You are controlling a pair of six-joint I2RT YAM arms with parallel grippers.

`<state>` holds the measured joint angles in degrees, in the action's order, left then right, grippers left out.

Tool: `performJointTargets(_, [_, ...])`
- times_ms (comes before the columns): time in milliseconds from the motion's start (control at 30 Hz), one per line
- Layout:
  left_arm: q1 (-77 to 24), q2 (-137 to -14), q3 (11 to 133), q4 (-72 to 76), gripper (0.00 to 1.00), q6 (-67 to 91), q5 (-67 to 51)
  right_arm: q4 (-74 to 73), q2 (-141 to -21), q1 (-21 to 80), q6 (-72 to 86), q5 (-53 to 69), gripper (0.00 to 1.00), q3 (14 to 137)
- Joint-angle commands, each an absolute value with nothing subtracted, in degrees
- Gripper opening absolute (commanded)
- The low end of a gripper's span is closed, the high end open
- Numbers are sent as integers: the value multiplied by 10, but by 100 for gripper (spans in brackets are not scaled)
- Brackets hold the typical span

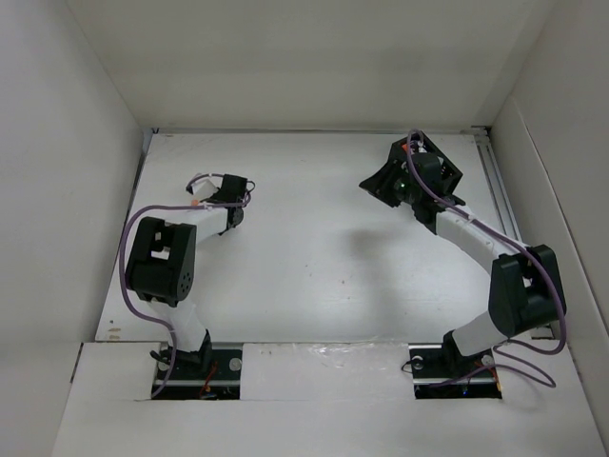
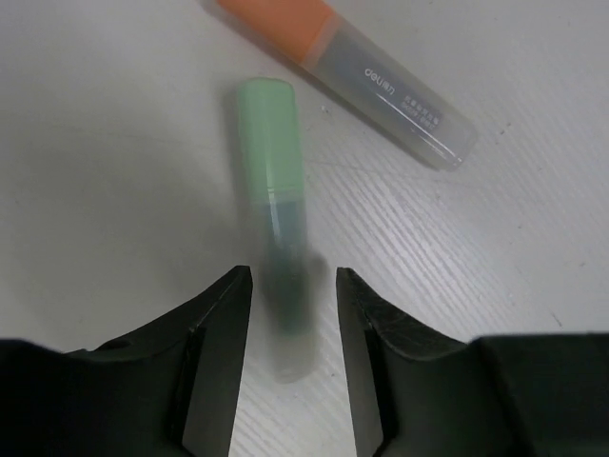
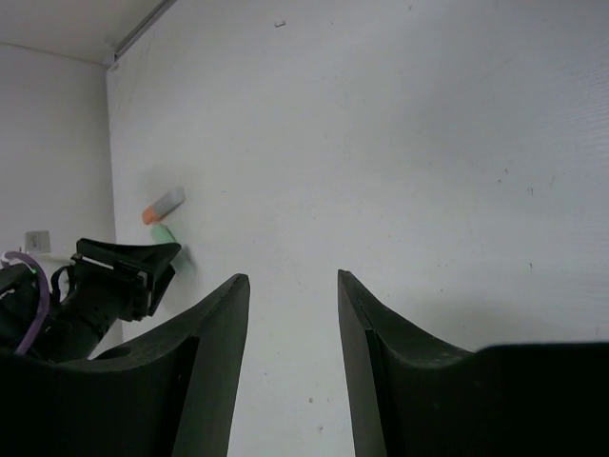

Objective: Sort the stationery into containers
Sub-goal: Pick up the pen from the center of the board.

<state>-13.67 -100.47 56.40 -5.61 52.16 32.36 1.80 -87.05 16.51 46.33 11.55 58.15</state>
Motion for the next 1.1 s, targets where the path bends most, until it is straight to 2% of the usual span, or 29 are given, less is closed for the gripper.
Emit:
performJointTargets(0, [-137,-1005,583,-71,35,516,319,48,-869,162,457,120,48,605])
performJointTargets(133, [-137,-998,561,-66,23,516,302,48,-869,151,457,134,48,605])
performJointTargets(433, [-137,-958,512,-47,21,505,280,48,-864,145,457,146,52,599])
performJointTargets(567, [-137,-953,501,-42,0,499,274,48,-859,145,462,146,53,599])
performJointTargets(1067, [-166,-828,439,-36,0,499,263,48,-864,145,462,184,62,599])
